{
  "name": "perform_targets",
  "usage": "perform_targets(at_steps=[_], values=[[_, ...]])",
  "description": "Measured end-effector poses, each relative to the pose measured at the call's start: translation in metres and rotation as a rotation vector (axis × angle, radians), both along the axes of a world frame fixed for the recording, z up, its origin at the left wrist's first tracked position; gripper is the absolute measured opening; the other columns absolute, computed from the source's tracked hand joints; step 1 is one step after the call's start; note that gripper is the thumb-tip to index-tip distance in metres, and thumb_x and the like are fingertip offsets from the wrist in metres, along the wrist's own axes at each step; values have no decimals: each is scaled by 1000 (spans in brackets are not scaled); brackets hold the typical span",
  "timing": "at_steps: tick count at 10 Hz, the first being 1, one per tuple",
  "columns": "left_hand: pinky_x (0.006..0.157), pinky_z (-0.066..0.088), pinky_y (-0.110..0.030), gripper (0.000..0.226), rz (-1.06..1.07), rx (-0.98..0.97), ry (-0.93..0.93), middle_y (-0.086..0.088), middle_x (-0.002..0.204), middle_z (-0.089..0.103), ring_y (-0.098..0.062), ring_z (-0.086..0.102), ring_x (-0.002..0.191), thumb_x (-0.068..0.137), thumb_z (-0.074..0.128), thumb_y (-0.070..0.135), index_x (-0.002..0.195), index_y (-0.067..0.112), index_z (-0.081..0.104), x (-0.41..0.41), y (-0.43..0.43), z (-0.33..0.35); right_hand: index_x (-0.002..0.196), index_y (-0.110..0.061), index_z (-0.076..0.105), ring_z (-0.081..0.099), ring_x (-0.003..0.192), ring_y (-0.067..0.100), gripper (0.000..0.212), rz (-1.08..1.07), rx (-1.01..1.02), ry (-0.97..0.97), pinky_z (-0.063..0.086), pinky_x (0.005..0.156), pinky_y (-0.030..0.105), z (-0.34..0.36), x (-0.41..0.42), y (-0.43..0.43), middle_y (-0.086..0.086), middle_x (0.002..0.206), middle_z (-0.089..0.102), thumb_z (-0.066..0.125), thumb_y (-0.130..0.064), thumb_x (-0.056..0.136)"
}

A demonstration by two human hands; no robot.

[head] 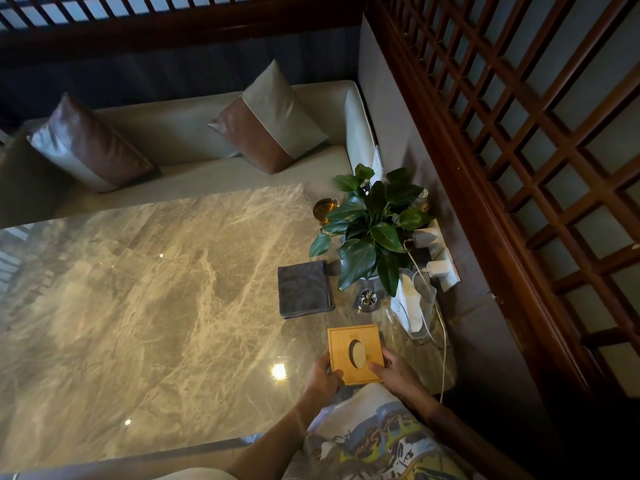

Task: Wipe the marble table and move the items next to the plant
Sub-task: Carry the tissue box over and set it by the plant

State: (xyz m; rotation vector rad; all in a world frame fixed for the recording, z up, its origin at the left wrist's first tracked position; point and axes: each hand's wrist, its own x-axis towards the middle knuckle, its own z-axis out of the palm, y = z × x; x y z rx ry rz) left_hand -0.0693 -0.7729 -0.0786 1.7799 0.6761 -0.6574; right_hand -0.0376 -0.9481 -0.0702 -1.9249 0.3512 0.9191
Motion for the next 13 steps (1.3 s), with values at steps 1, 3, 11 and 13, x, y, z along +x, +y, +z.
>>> perform_targets(at_steps=[1, 3, 11, 13], values=[[80, 58, -39, 34, -8, 1, 8, -1, 96, 62, -26, 65, 92, 89, 53, -1, 111, 25, 54, 0, 1, 0, 135, -22, 54, 62, 111, 21, 45, -3, 5, 2, 48, 102, 41, -3, 0, 0, 3, 123, 67, 63, -21, 90], [70, 58, -36, 32, -17, -7, 15, 4, 85, 63, -19, 64, 80, 87, 53, -4, 109, 18, 59, 1, 4, -3, 133, -26, 55, 64, 109, 19, 46, -22, 3, 31, 49, 102, 46, -20, 0, -4, -2, 120, 69, 65, -24, 88], [99, 51, -41, 46, -113, -121, 82, -3, 117, 61, -23, 60, 107, 84, 62, 20, 129, 16, 51, -8, 23, -10, 133, -19, 54, 64, 106, 19, 43, -32, -38, 64, 52, 94, 38, -7, 5, 4, 2, 119, 68, 62, -20, 91], [70, 58, -31, 25, 101, -151, 47, -7, 96, 67, -17, 65, 78, 95, 53, 13, 85, 36, 55, -24, 47, -6, 142, -15, 43, 53, 124, 31, 66, -177, -190, 42, 41, 106, 43, -27, -3, 4, 13, 142, 52, 64, -43, 87]])
